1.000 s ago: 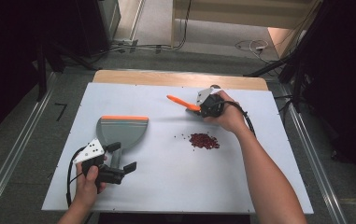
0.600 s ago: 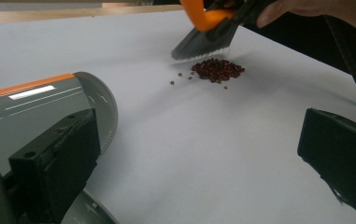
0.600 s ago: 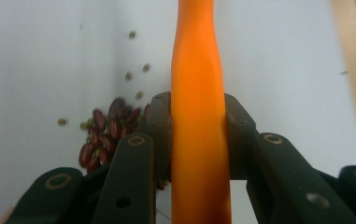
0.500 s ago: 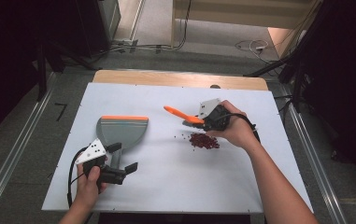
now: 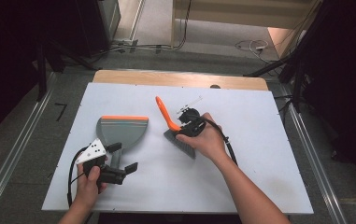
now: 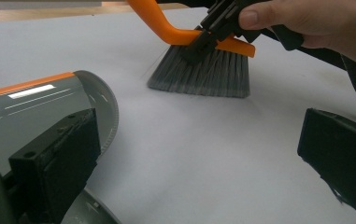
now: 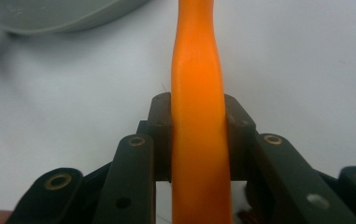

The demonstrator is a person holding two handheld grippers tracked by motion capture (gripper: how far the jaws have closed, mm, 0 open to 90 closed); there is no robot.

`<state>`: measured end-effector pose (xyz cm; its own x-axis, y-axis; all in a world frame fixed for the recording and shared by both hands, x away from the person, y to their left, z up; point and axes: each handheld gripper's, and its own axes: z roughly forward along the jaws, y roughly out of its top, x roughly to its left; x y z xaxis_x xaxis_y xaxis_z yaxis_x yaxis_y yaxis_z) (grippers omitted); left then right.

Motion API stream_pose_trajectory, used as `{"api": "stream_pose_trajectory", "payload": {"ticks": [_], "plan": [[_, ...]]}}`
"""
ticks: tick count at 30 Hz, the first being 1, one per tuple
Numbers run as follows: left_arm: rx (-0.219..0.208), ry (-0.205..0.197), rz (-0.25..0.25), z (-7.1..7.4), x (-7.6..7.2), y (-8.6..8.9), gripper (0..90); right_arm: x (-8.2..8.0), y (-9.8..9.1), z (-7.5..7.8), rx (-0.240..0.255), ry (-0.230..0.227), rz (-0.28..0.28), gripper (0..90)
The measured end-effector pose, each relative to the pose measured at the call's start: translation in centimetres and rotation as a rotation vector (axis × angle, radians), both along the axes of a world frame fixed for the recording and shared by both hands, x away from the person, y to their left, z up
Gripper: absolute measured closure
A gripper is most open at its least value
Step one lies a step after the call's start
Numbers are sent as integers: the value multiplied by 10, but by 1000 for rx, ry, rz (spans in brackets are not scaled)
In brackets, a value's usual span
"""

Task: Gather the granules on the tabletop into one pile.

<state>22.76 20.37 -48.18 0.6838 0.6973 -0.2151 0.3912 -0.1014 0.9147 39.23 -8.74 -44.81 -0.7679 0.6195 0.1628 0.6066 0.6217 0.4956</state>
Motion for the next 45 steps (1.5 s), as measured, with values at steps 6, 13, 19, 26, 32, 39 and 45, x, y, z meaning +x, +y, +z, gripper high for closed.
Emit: {"api": "stream_pose_trajectory", "payload": {"ticks": [6, 13, 19, 26, 32, 39, 45], "plan": [[0, 4, 0, -1, 1, -1, 0, 12, -32, -2, 36, 55, -126, 686], [1, 1, 3, -1, 1, -2, 0, 9, -62, -2, 92, 29, -166, 687], [5, 4, 14, -1, 1, -2, 0, -6, -81, 15, 192, -3, -146, 687], [3, 1, 29, 0, -1, -2, 0, -23, -119, 32, 245, -47, -171, 687], [6, -3, 48, -1, 0, -1, 0, -33, -156, 29, 275, -67, -200, 686], [-2, -14, 82, 0, 1, 4, 0, -43, -193, 18, 286, -75, -230, 686], [-5, -20, 100, 1, 1, 7, 0, -52, -218, 14, 298, -85, -260, 686]]}}
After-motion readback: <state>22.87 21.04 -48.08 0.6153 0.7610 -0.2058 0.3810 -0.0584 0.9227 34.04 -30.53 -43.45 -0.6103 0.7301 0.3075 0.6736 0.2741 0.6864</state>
